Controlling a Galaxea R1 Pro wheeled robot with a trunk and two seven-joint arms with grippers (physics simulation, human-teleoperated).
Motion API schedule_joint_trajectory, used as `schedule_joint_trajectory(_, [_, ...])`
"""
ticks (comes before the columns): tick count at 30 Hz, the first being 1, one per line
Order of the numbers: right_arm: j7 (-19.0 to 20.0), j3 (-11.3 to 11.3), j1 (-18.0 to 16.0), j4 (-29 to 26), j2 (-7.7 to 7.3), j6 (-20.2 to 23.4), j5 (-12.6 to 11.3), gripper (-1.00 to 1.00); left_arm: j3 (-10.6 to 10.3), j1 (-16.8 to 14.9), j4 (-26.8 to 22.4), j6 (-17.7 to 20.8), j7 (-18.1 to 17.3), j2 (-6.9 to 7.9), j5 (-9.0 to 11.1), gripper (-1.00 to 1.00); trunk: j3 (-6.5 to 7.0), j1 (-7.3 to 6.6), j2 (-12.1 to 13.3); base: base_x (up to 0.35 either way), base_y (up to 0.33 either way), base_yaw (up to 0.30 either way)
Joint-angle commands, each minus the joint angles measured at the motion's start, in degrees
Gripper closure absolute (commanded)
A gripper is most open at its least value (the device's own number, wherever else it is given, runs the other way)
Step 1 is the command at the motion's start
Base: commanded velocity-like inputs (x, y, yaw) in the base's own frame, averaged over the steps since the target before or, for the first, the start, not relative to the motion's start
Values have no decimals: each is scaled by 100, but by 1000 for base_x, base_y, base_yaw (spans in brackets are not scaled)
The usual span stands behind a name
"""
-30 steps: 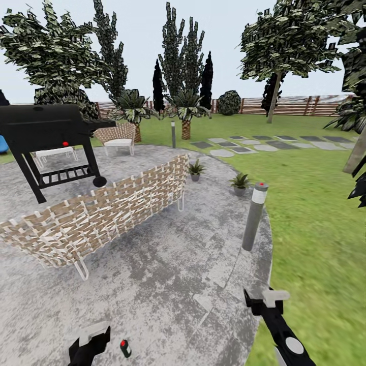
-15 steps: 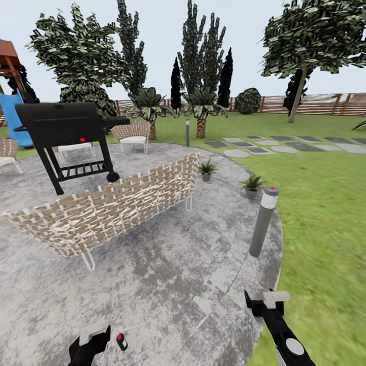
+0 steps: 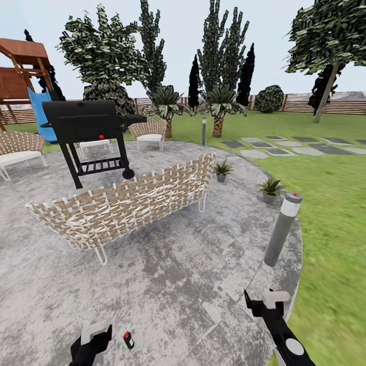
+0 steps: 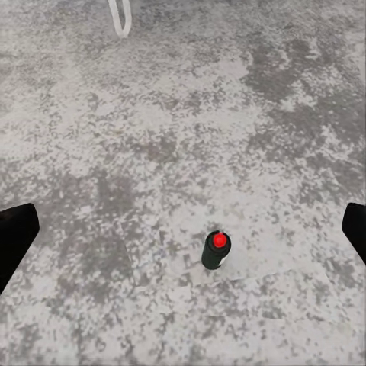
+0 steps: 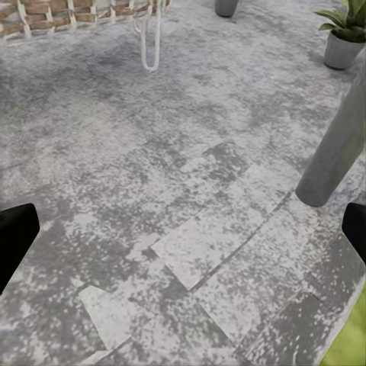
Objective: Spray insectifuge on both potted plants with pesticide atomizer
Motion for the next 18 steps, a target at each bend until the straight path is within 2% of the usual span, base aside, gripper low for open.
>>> schedule_joint_trajectory(1, [1, -3, -3, 3, 0, -17, 1, -100, 5, -3, 3, -16, 3, -4, 8, -100, -5, -1, -2, 2, -1, 28])
schedule_joint_trajectory(3, [3, -11, -3, 3, 0, -19, -1, -100, 1, -4, 3, -16, -3, -7, 6, -100, -6, -1, -2, 1, 0, 13])
schedule_joint_trajectory(7, [10, -3, -3, 3, 0, -18, 3, -100, -59, -4, 3, -16, -20, -9, 3, -100, -78, 87, -163, 0, 0, 5])
schedule_joint_trajectory(9, [20, 8, -3, 6, -6, -12, 12, -100, -276, -7, -18, -16, -23, -9, -15, -100, -114, 131, -243, 0, 0, 1])
schedule_joint_trajectory(11, [30, 1, -3, 7, -18, -5, 15, -100, -631, -28, -54, -11, -26, -9, -58, -100, -150, 175, -323, 0, 0, 0])
schedule_joint_trajectory(12, [33, -9, -3, -4, -27, 0, 12, -100, -892, -64, -69, -5, -25, -10, -74, -100, -168, 197, -363, 0, 0, 0])
schedule_joint_trajectory(13, [34, -16, -3, -21, -35, 4, 7, -100, -1029, -83, -78, -2, -28, -13, -81, -100, -186, 219, -403, 0, 0, 0])
schedule_joint_trajectory(15, [33, -26, -18, -68, -58, 19, 3, -100, -1197, -104, -87, 3, -31, -15, -87, -100, -222, 263, -484, 0, 0, 0])
schedule_joint_trajectory(18, [29, -30, -128, -253, -69, 268, -9, -100, -1294, -114, -85, 15, -33, -8, -91, -100, -275, 329, -604, 0, 0, 0])
